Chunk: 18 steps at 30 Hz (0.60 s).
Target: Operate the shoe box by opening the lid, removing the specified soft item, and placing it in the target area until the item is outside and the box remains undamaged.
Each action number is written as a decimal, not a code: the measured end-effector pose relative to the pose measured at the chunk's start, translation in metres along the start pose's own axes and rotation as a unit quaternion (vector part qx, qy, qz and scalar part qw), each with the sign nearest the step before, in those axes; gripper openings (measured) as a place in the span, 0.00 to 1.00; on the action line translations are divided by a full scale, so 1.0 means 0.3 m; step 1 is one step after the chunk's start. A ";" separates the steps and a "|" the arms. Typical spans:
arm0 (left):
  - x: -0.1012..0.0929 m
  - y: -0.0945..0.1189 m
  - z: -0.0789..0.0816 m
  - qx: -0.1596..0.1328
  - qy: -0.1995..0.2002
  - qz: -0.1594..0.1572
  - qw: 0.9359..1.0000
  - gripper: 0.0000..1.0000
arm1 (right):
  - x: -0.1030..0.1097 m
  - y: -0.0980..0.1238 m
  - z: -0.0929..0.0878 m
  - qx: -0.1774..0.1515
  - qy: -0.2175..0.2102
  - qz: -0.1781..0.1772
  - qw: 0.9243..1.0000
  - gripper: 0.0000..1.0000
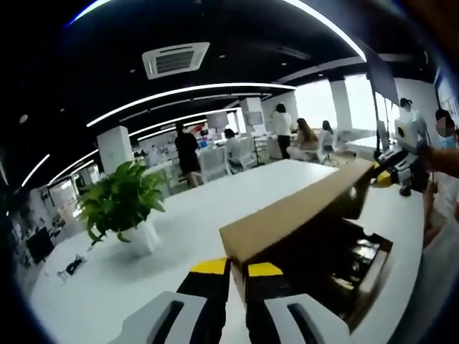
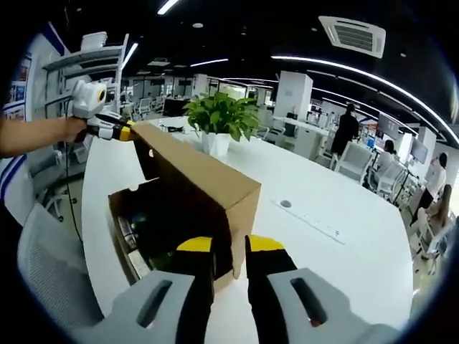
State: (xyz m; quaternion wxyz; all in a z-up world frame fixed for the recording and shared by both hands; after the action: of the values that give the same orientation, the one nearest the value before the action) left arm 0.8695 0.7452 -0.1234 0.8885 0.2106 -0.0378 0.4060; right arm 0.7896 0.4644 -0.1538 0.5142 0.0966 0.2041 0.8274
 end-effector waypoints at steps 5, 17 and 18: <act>0.047 -0.026 -0.004 -0.002 0.005 0.000 1.000 0.06 | -0.011 -0.016 -0.051 0.012 -0.007 -0.002 1.000 0.12; 0.069 -0.059 0.005 -0.005 0.006 -0.002 1.000 0.06 | -0.039 -0.071 -0.138 0.026 -0.030 -0.009 0.999 0.11; 0.072 -0.062 0.006 -0.005 0.005 -0.002 1.000 0.06 | -0.041 -0.082 -0.145 0.028 -0.029 -0.009 0.999 0.11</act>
State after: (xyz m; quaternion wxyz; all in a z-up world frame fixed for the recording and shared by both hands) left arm 0.8978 0.7489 -0.1231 0.8904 0.2041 -0.0347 0.4053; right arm 0.7992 0.4526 -0.2029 0.5246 0.1334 0.2132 0.8134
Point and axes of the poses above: the point that each gripper's makers call its tool centre point, and the gripper's own axes: y roughly backward along the fingers, x roughly to its left, z roughly out of its top, the point moved 1 cm from there along y, roughly backward along the fingers, and after that the axes turned 4 degrees about -y, right-handed, at the moved point
